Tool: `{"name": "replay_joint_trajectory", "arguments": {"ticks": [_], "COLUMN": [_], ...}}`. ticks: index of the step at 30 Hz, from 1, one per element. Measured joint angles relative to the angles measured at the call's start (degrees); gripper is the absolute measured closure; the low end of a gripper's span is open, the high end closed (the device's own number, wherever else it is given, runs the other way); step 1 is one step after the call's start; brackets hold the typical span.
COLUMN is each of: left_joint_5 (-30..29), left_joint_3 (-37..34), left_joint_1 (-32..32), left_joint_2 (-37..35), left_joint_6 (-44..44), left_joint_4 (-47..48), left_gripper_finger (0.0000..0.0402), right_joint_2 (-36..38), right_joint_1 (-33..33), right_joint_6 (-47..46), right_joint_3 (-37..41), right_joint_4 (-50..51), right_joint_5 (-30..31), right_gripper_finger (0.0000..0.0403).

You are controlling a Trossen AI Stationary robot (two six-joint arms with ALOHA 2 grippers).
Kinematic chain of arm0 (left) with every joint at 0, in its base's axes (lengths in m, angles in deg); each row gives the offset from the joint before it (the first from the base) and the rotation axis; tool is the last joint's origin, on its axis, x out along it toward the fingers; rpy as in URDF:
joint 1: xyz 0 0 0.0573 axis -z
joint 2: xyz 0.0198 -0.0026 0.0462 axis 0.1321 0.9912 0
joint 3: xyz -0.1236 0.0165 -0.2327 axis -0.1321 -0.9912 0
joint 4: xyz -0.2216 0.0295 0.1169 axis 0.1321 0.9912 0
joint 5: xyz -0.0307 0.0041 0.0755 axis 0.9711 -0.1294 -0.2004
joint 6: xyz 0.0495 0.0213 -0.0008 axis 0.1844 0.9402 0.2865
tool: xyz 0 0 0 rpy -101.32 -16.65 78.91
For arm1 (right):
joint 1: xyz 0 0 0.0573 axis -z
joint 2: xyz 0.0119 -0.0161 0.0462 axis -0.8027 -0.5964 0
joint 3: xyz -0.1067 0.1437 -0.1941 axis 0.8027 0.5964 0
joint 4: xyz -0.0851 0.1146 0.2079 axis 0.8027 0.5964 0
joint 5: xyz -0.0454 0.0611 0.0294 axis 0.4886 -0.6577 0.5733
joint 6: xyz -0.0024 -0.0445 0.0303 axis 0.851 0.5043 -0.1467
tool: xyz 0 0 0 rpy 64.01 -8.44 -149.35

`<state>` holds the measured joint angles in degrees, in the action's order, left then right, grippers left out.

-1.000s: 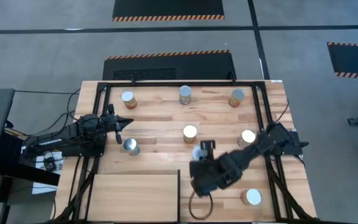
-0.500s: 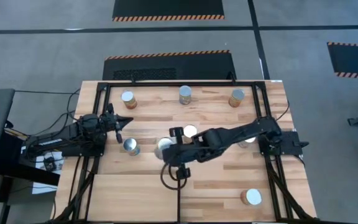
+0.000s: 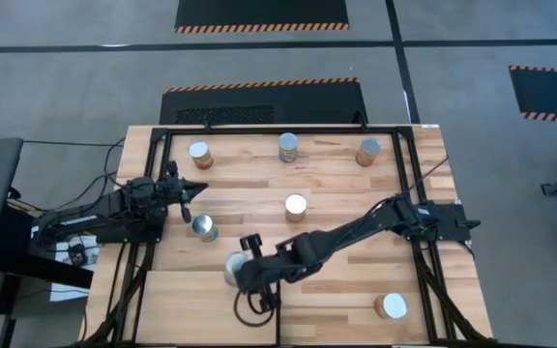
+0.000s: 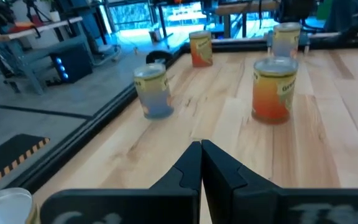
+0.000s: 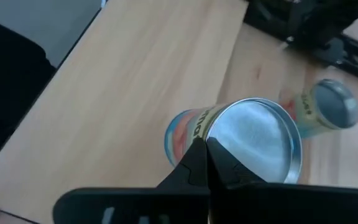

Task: Pick and place cans onto a shelf
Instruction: Put the canned tomatoes on the shelf

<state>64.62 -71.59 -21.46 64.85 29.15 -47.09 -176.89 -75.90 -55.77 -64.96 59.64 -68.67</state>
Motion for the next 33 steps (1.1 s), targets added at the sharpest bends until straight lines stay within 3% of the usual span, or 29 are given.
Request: {"name": "replay_joint_trajectory", "arguments": {"ticks": [10,25,33], "left_joint_5": [0.02,-0.01,-0.01], "left_joint_3": [0.00,0.02,0.07], "left_joint_1": [0.00,0.00,0.01], "left_joint_2": [-0.02,-0.02,-0.02], "left_joint_6": [-0.31,0.17,0.48], "left_joint_4": [-0.02,0.02,0.23], "left_gripper_finger": [0.0401,0.0401,0.0401], "right_joint_2": [-1.06,-3.14,-3.14], "right_joint_1": [-0.84,0.26,0.54], "right_joint_6": [-1.72,-0.82,-1.08], "right_joint_3": [-0.02,0.00,0.00], "right_joint_4": [-0.36,-3.52,-4.36], "right_joint_5": [0.21,-6.02,-6.67], "right_gripper_finger": [0.0402,0.0401,0.0359]}}
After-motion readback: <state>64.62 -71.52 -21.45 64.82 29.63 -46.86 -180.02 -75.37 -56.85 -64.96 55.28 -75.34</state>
